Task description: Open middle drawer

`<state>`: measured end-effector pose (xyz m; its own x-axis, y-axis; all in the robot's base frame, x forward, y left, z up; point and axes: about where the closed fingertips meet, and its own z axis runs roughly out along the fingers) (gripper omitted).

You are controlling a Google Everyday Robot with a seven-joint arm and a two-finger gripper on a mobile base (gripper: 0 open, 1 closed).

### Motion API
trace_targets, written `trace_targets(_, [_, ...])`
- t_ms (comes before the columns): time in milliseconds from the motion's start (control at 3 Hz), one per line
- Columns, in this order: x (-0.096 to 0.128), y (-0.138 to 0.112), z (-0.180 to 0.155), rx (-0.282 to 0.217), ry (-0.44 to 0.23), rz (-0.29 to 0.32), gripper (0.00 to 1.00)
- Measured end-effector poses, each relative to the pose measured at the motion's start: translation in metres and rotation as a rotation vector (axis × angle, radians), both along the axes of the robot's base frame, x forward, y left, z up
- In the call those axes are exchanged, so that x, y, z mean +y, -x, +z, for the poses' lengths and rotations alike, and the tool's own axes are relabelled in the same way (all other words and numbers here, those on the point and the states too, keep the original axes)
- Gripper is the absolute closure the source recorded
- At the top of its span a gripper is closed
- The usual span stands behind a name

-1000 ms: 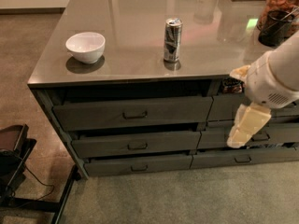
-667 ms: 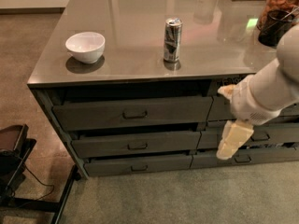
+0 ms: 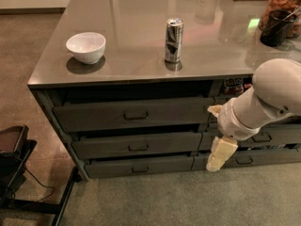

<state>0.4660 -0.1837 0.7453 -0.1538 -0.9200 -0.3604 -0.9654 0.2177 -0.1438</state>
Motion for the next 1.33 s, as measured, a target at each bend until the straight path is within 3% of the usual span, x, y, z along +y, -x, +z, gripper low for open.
trace_targets(333, [0.004,0.004,-0.023,-0.033,-0.01,0.029,0.0])
trace_targets(667, [0.023,-0.003,-0.061,-0.091,-0.038,0.089,0.0])
trace_targets(1000, [0.047,-0.028,-0.097,-0.148,-0.074,0.136,0.0])
trace_targets(1333, [0.069,-0.053,-0.134,-0.173,-0.094,0.174,0.0])
